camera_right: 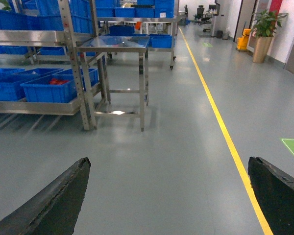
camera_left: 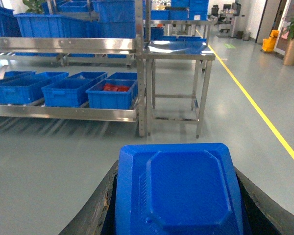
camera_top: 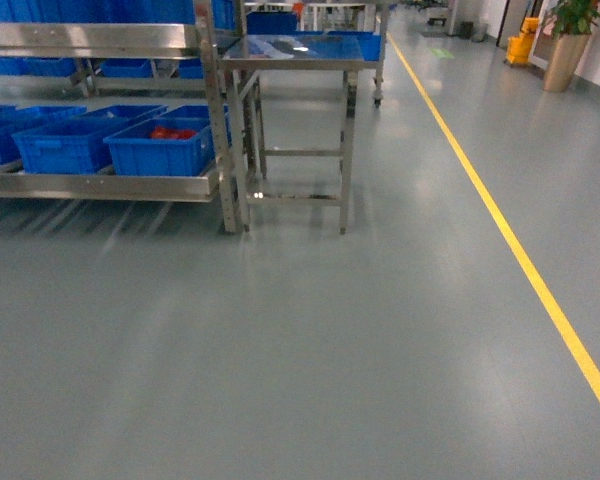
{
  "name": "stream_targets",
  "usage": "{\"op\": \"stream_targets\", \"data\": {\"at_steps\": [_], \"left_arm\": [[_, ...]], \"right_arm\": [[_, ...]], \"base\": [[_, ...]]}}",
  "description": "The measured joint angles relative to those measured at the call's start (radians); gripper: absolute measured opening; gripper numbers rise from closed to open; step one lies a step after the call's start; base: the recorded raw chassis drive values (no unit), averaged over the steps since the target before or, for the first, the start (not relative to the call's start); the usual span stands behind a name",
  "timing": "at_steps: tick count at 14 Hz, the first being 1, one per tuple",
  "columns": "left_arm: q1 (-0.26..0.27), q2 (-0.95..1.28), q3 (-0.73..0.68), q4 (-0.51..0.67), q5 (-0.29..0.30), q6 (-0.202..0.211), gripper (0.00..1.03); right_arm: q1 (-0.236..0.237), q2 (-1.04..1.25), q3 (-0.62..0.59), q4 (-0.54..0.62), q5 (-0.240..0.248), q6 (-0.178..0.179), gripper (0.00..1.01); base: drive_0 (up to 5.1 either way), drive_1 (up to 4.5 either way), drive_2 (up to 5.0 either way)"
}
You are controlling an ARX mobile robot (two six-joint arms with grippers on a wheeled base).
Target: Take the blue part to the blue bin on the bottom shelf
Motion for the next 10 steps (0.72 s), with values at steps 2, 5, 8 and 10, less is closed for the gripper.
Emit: {"op": "stream_targets", "data": {"at_steps": [2,5,8,10], "left_arm": [[0.000,0.000,0.000,0.003,0.002,0.000,0.43],[0.000,0.000,0.000,0.002,0.000,0.000,0.43],[0.000,0.000,0.000,0.004,0.001,0.000,0.43],[0.000,0.001,0.000,0.000,0.000,0.000,0.43]], "right_arm": [[0.000,0.000,0.000,-0.003,0.000,0.000,0.98],[0.000,0.000,0.000,0.000,0.000,0.000,0.98],[0.000,0.000,0.000,-0.004,0.000,0.000,0.98],[0.000,0.000,0.000,-0.002,0.000,0.000,0.98]], "base": [[0.0,4.28,-4.4],[0.0,4.28,-4.4],[-0.1,4.19,-4.4],[0.0,4.35,-4.3]]}}
